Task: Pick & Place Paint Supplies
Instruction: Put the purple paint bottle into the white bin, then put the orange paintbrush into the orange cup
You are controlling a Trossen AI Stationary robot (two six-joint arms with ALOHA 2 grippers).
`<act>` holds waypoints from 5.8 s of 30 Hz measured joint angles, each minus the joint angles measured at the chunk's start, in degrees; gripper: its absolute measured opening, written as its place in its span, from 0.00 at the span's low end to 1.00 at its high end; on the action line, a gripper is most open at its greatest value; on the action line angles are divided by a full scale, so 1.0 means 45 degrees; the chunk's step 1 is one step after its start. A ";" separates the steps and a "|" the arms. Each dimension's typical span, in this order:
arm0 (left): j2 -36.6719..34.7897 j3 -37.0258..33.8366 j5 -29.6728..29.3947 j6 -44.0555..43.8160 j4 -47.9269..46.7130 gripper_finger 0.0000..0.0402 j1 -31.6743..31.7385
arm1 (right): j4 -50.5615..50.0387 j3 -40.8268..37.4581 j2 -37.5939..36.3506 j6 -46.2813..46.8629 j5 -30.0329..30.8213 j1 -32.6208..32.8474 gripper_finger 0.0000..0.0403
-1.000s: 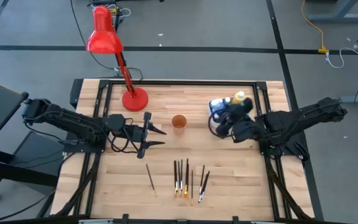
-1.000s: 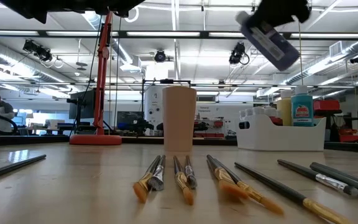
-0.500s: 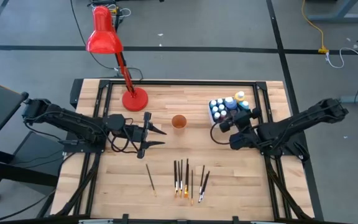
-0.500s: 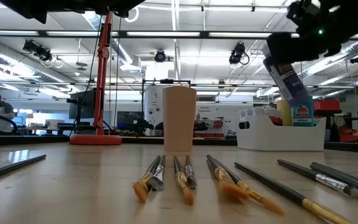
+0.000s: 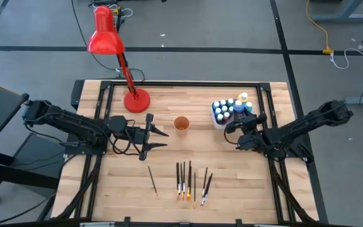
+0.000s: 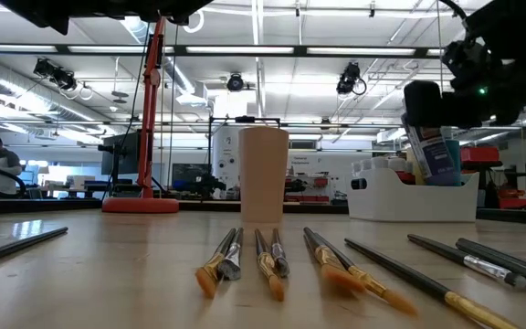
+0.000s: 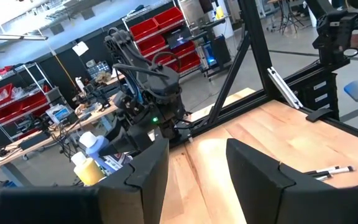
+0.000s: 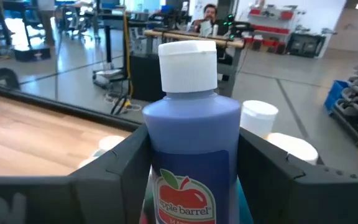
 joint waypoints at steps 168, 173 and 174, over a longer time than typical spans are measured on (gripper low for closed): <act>0.8310 -0.1962 0.3206 -0.1747 0.2163 0.03 0.0367 | 1.2113 0.0046 0.2540 -0.4466 -1.7254 -0.1705 0.61; 0.8306 -0.1957 0.3155 -0.1753 0.2005 0.01 0.1123 | 1.0550 0.0048 0.2540 -0.4876 -1.7955 -0.1700 0.61; 0.8314 -0.1962 0.3124 -0.1752 0.2094 0.01 0.1272 | 1.0101 0.0079 0.2551 -0.4894 -1.7788 -0.1700 0.61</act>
